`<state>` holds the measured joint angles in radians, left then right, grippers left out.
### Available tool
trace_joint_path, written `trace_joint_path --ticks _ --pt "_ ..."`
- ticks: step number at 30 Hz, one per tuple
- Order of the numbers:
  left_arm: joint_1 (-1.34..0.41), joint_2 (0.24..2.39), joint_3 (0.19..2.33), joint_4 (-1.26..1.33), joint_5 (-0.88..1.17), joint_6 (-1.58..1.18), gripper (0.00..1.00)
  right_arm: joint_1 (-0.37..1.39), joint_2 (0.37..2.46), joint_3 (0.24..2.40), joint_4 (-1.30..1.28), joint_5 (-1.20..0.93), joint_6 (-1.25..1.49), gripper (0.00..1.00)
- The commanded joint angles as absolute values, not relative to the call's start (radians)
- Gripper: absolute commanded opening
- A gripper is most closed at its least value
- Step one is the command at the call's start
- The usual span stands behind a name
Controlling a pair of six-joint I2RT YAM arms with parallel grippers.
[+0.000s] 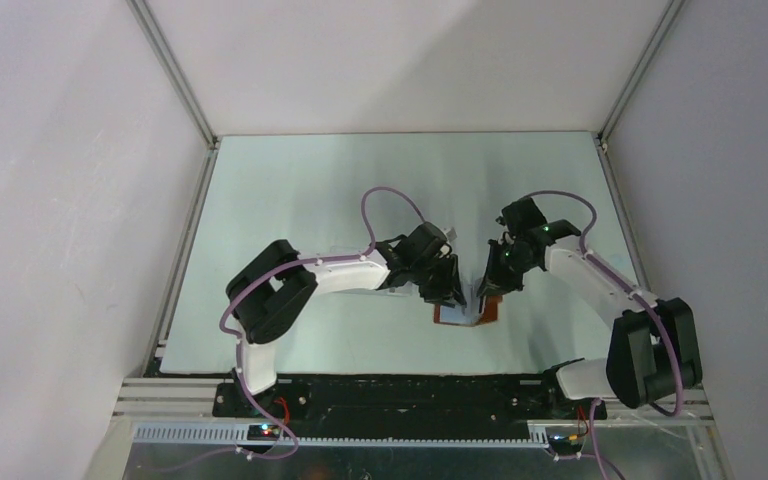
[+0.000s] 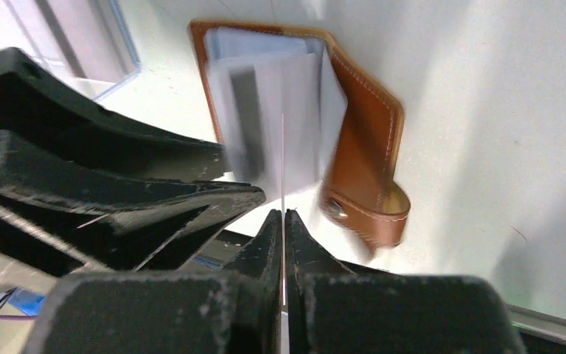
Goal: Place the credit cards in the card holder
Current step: Turn over the card slot in the card holder.
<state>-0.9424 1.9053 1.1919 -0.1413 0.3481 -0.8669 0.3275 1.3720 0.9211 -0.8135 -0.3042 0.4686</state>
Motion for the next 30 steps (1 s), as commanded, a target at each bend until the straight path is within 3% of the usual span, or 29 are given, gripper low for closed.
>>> trace_joint_path --ticks 1,12,30 --pt "-0.951 1.884 1.241 -0.094 0.375 -0.885 0.39 0.297 1.301 0.980 -0.861 -0.320 0.462 0.00" --pt "-0.948 1.919 1.291 -0.095 0.366 -0.881 0.40 0.234 1.274 0.988 -0.899 -0.342 0.440 0.00" --pt "-0.981 2.127 1.441 -0.009 0.510 -0.959 0.46 0.010 1.035 1.020 -0.910 -0.314 0.427 0.00"
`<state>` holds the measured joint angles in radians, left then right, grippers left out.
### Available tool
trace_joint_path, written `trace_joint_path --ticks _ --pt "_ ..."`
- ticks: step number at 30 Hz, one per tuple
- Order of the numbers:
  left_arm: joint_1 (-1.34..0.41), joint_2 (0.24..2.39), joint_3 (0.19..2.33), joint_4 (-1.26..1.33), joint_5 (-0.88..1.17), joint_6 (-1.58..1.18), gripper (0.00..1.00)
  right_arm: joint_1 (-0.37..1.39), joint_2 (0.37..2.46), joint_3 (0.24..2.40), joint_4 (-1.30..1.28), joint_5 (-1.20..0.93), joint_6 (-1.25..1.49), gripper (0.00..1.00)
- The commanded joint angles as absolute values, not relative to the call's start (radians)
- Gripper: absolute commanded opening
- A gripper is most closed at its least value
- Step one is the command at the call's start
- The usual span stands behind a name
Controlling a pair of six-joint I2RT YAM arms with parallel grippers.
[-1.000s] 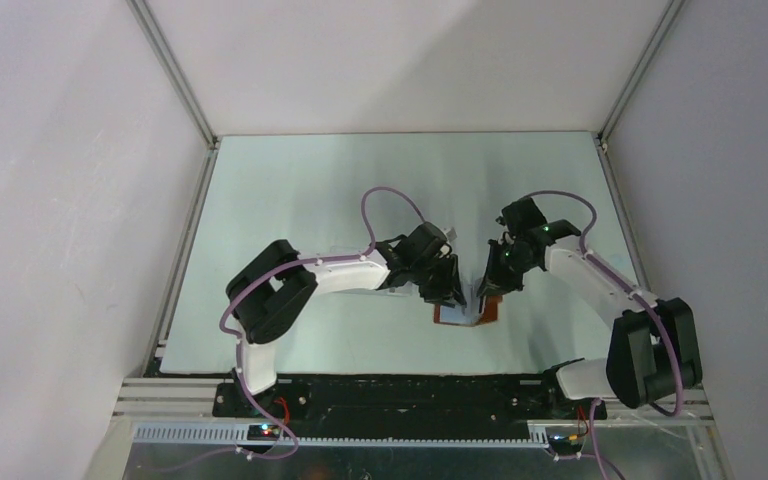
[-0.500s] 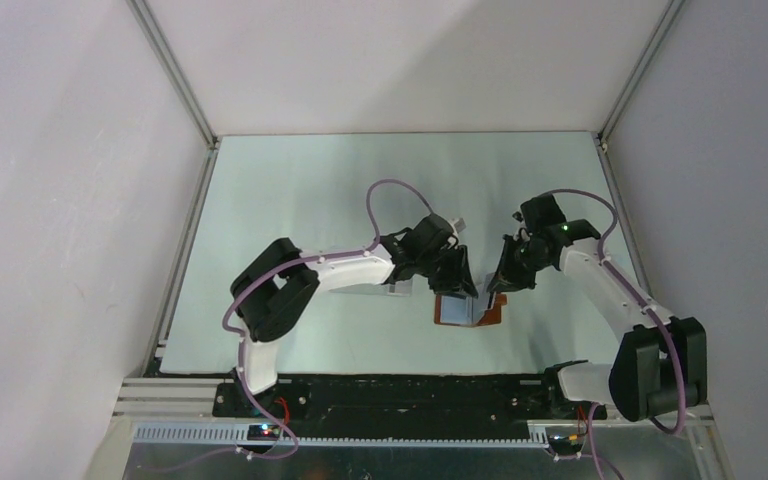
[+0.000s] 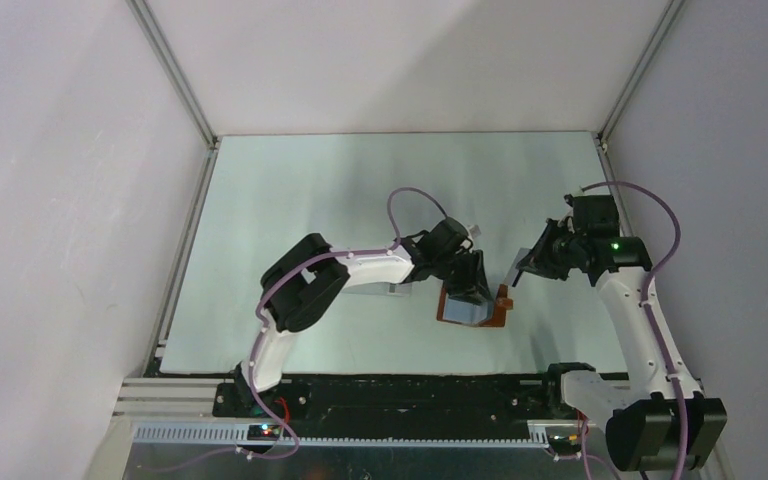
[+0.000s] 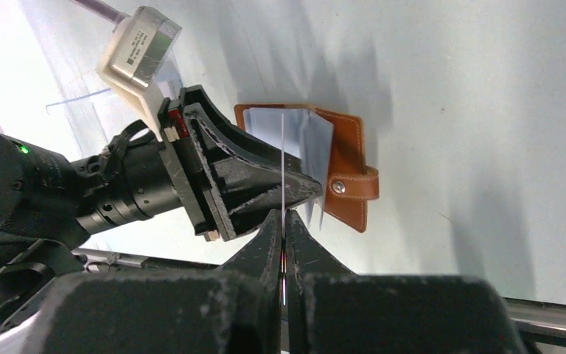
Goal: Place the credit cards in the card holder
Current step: Turn over the card slot in the card holder.
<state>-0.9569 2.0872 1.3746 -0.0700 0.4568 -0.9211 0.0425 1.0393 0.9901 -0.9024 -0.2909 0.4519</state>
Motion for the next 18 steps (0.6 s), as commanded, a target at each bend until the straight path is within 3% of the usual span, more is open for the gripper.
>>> trace_joint_path --ticks 1,11,18 --pt "-0.984 2.134 1.447 -0.008 0.512 -0.962 0.47 0.009 1.042 1.017 -0.911 -0.328 0.423 0.00" --pt "-0.994 2.145 1.454 -0.008 0.512 -0.969 0.59 -0.018 1.061 0.975 -0.869 -0.429 0.398 0.00" --pt "-0.996 2.079 1.411 0.011 0.516 -0.974 0.61 -0.027 1.058 0.970 -0.862 -0.432 0.399 0.00"
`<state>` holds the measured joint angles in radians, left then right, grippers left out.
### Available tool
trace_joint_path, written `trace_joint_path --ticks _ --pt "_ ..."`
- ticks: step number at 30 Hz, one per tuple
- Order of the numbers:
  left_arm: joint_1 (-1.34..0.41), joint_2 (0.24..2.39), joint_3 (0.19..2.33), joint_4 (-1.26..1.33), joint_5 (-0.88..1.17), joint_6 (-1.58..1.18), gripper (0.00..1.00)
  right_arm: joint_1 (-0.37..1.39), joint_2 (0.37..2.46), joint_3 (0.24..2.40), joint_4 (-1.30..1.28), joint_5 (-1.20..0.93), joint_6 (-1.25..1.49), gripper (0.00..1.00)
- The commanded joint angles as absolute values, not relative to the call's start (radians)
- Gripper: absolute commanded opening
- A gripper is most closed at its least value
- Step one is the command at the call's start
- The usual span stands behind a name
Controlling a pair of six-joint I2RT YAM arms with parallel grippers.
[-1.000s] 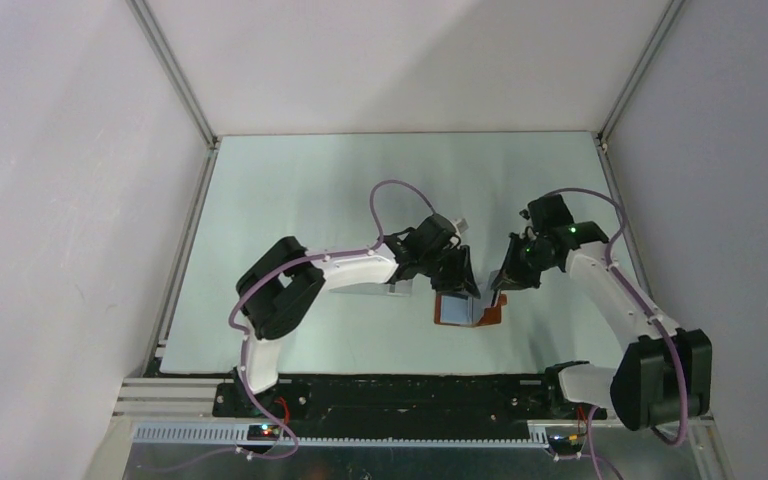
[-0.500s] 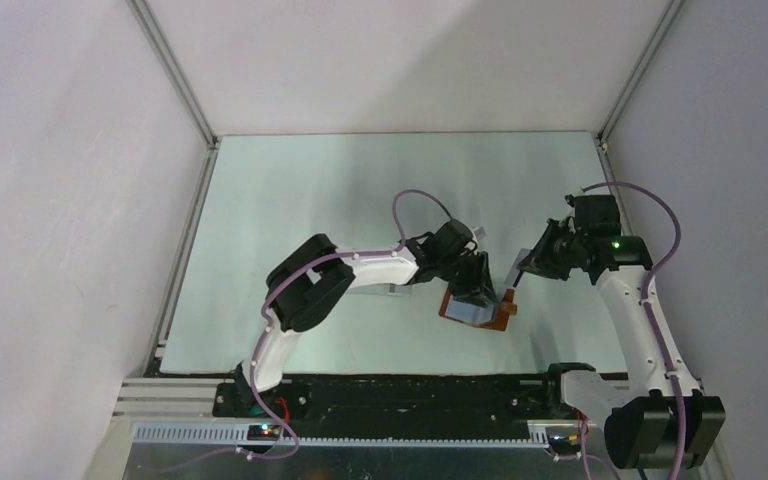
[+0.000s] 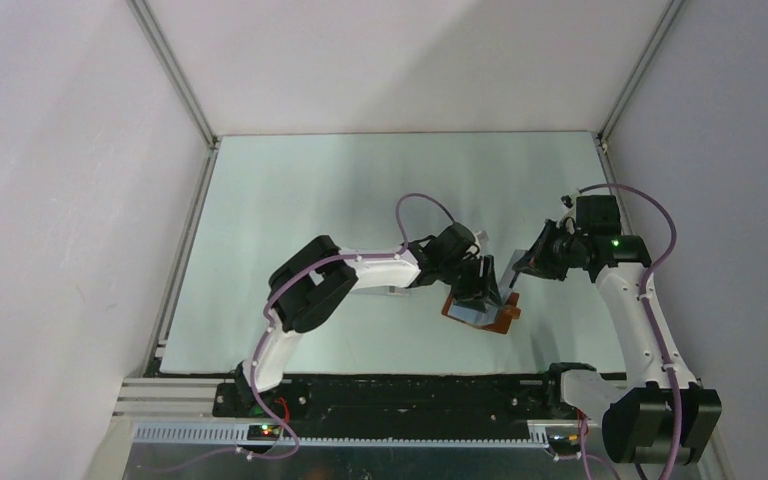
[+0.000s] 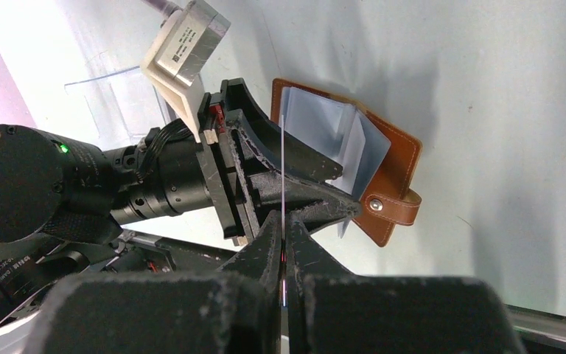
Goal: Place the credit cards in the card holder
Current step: Turn over the card slot in the card holder.
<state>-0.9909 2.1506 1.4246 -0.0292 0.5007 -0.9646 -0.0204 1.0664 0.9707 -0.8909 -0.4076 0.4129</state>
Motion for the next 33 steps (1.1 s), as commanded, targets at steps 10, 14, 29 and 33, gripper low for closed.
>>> trace_joint_path --ticks 10,14,29,33 --pt "-1.005 2.054 1.408 0.086 0.534 -1.037 0.59 -0.031 1.073 0.958 -0.852 -0.444 0.396 0.00" --pt "-1.011 2.081 1.417 0.105 0.544 -1.063 0.52 -0.033 1.085 0.941 -0.849 -0.437 0.401 0.00" --pt "-1.034 2.173 1.414 0.154 0.569 -1.154 0.56 -0.037 1.116 0.902 -0.837 -0.427 0.391 0.00" --pt "-1.027 2.132 1.380 0.170 0.540 -1.147 0.59 -0.037 1.118 0.899 -0.834 -0.443 0.382 0.00"
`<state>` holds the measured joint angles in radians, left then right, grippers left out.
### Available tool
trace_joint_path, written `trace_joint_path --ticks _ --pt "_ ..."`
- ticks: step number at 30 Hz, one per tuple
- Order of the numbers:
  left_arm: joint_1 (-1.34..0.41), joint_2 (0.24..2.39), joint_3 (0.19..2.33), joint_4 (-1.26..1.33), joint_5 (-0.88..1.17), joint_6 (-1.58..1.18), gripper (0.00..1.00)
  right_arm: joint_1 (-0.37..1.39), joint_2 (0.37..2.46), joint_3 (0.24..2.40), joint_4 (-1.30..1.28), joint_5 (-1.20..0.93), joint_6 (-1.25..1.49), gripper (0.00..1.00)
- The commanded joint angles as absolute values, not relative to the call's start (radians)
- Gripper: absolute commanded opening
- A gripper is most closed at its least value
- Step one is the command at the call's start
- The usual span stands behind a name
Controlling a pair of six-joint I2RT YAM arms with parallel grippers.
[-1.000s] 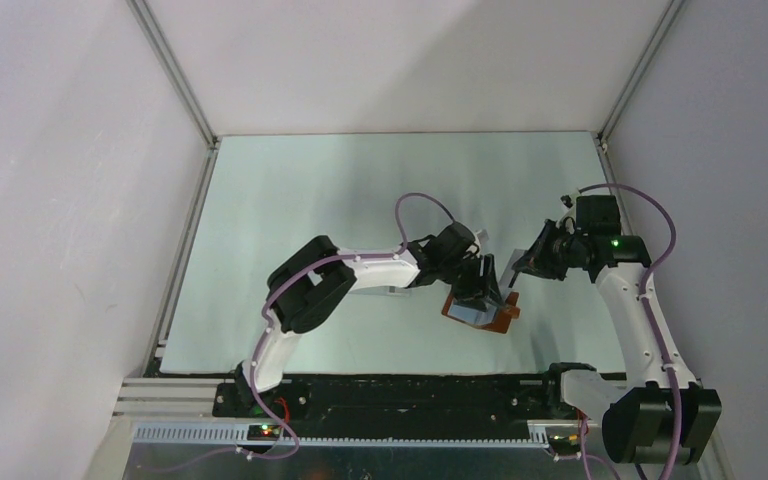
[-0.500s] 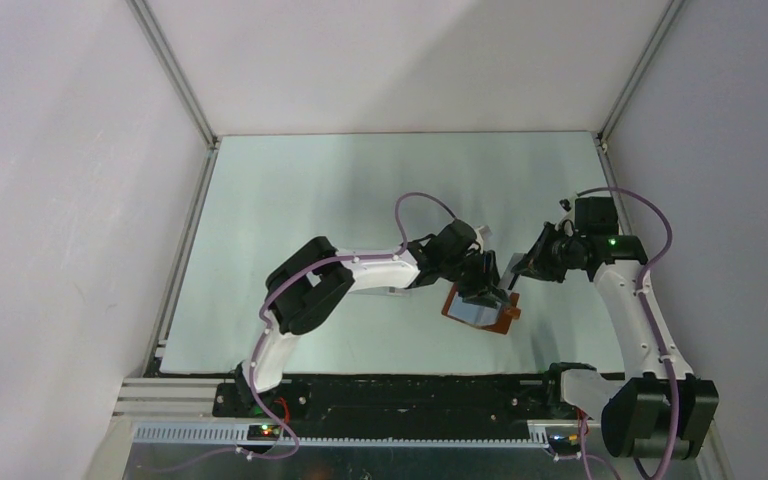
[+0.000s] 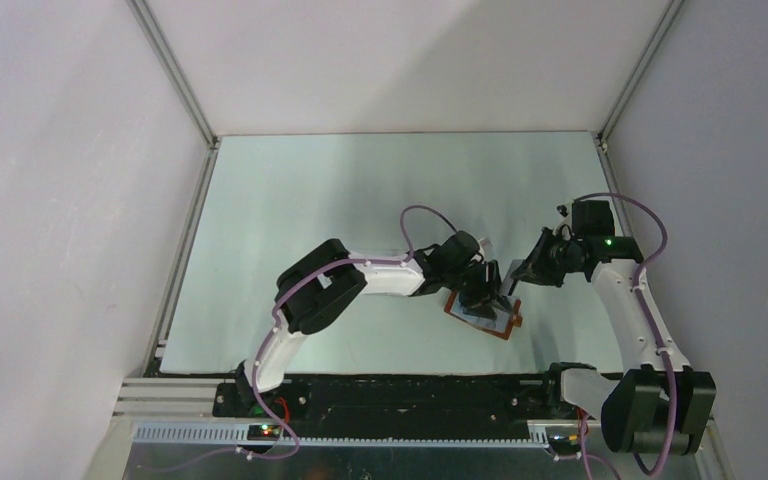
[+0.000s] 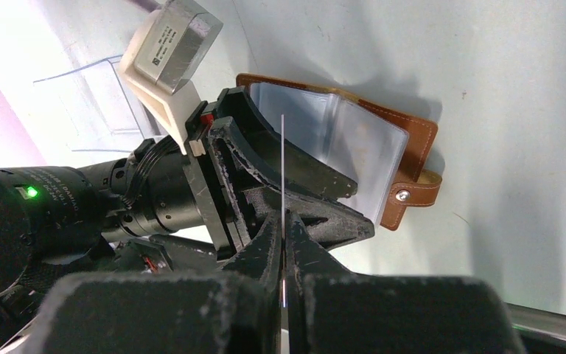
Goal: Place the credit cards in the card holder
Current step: Turn over the card slot in the card holder.
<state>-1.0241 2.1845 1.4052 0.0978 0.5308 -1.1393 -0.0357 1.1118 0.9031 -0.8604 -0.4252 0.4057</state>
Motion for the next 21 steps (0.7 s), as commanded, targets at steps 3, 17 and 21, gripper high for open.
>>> trace_joint_path --ticks 3,17,21 --pt "-1.015 2.065 1.342 0.179 0.512 -1.128 0.60 -0.037 1.123 0.895 -0.830 -0.456 0.374 0.00" --pt "-0.923 1.872 1.153 0.181 0.457 -1.050 0.62 0.154 1.313 0.880 -0.706 -0.444 0.419 0.00" --pt "-0.916 1.882 1.144 0.180 0.463 -1.046 0.59 0.200 1.371 0.880 -0.688 -0.388 0.431 0.00"
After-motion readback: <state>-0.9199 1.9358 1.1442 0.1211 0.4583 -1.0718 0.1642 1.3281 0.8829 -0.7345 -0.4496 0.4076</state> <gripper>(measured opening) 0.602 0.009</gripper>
